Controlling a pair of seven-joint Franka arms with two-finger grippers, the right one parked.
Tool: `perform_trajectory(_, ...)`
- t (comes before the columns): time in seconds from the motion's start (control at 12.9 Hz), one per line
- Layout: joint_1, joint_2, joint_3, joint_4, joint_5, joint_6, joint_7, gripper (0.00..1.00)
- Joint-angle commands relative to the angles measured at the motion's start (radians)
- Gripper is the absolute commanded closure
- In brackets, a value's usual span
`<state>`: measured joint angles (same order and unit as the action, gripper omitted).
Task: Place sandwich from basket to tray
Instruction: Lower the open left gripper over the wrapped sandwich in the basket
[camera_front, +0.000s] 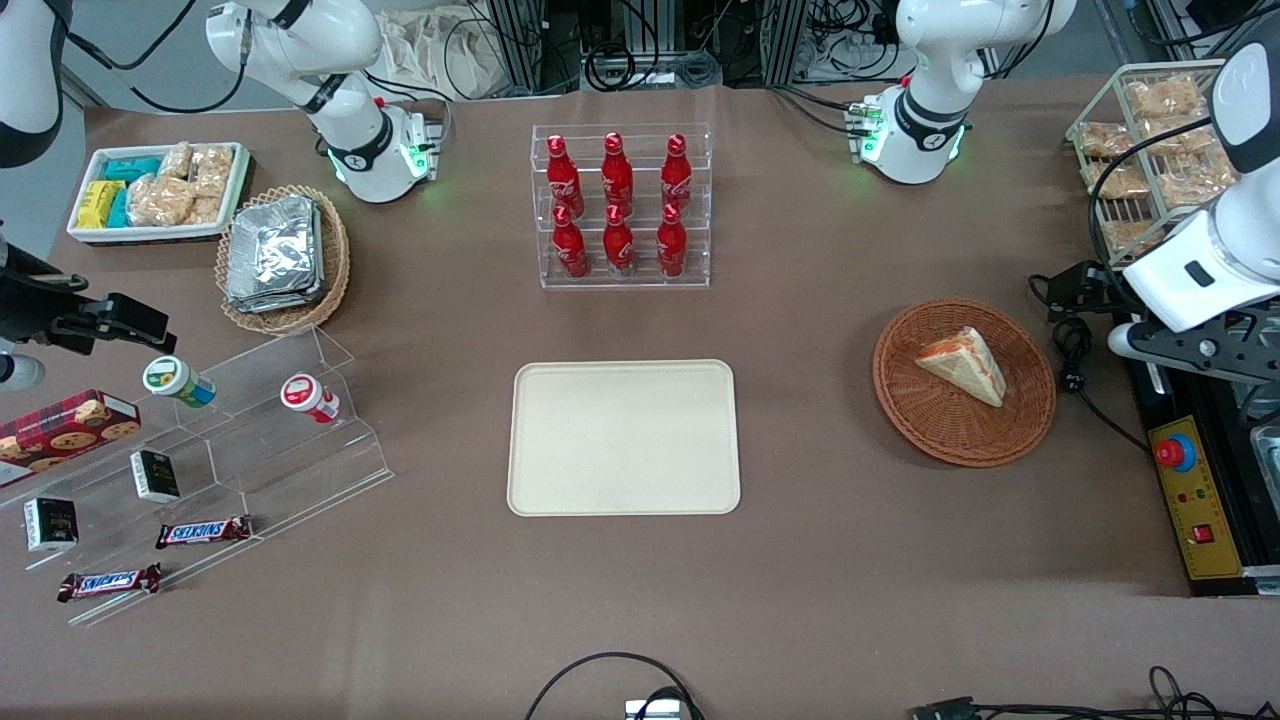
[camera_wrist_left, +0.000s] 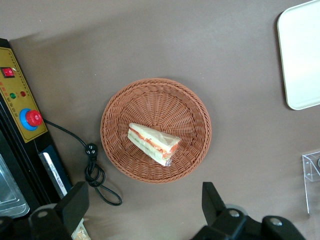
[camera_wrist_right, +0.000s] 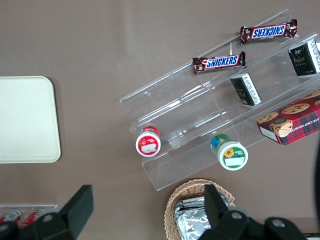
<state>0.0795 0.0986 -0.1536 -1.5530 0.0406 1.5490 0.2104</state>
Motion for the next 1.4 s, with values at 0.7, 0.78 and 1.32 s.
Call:
perform_trajectory(0.7, -0.023, -0.060, 0.008, -0.326, -0.019, 0.191, -0.603, 0.00)
perform_trajectory(0.78, -0.020, -0.107, 0.009, -0.458, -0.025, 0.314, -0.652, 0.00)
perform_trajectory(1.32, -0.014, -0.126, 0.015, -0.788, -0.018, 0.643, -0.982, 0.00)
